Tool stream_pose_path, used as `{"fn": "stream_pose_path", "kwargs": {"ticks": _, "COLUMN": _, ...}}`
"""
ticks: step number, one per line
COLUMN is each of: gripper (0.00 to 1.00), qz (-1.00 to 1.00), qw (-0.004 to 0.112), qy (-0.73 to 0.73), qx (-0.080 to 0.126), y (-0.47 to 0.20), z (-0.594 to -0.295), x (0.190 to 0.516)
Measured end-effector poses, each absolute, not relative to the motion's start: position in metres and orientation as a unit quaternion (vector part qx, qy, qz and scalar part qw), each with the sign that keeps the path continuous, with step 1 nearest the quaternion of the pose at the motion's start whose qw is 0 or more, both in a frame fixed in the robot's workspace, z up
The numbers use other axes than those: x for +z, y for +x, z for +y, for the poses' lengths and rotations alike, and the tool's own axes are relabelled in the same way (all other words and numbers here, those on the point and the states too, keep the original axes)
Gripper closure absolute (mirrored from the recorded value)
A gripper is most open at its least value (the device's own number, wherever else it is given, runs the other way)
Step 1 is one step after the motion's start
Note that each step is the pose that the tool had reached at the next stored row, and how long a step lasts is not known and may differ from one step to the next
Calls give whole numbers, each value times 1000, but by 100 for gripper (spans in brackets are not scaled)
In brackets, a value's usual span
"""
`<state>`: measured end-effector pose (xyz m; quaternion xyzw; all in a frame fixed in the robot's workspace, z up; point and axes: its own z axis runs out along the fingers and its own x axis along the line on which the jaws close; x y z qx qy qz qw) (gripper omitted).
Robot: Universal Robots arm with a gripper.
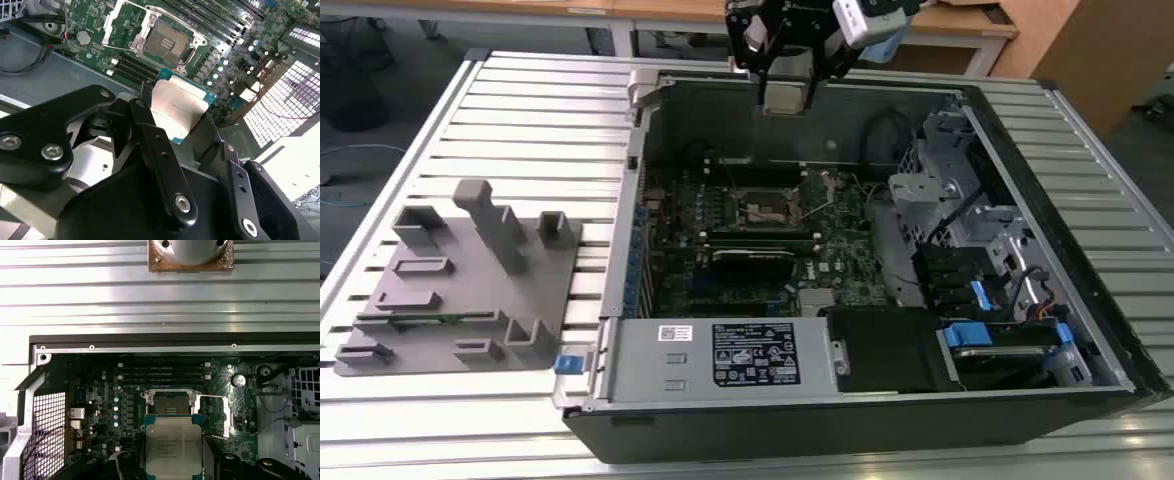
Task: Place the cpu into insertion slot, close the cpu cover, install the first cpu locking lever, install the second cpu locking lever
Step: 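Place the cpu into insertion slot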
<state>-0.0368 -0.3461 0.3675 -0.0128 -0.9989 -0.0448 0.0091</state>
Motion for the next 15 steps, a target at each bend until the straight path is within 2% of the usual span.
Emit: {"fn": "stream_pose_path", "kwargs": {"ticks": 15, "gripper": 46, "qz": -999, "qw": 9, "qy": -13, "qx": -45, "y": -37, "z": -346, "x": 365}}
